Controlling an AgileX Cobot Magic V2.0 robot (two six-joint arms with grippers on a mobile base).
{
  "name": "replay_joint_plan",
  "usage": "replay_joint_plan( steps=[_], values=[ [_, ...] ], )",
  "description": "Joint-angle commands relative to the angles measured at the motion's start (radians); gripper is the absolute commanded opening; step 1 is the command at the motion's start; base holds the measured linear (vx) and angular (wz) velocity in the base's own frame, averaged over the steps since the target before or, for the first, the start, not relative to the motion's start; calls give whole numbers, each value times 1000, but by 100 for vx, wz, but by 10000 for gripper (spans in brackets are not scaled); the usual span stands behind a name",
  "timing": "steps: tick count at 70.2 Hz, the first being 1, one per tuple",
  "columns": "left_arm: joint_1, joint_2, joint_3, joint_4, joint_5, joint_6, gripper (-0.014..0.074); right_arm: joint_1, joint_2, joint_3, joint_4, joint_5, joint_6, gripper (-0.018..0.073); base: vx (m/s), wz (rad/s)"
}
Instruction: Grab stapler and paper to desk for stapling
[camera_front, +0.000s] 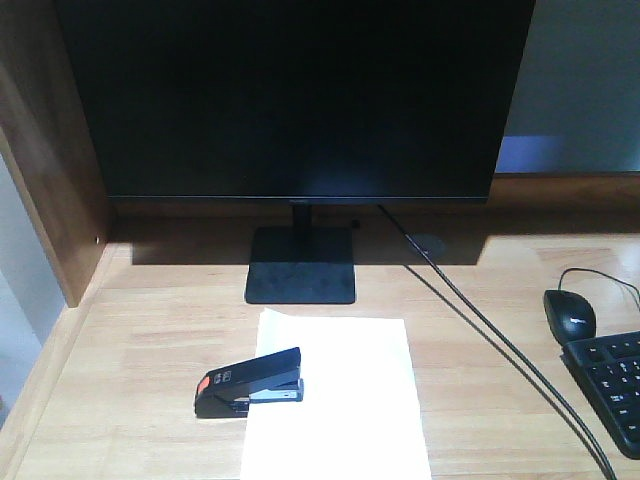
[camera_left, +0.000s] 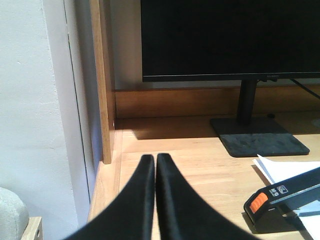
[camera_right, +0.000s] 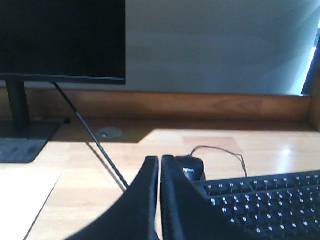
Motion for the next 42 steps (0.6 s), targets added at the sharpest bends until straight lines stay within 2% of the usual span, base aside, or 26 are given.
replay_joint_plan(
  steps=[1, 42],
  values=[
    [2, -11, 28, -12, -75, -6, -6, -5, -16, 12, -3, -92, 0, -6, 0, 0],
    [2, -11, 28, -12, -75, -6, -6, -5, -16, 12, -3, -91, 0, -6, 0, 0]
  ],
)
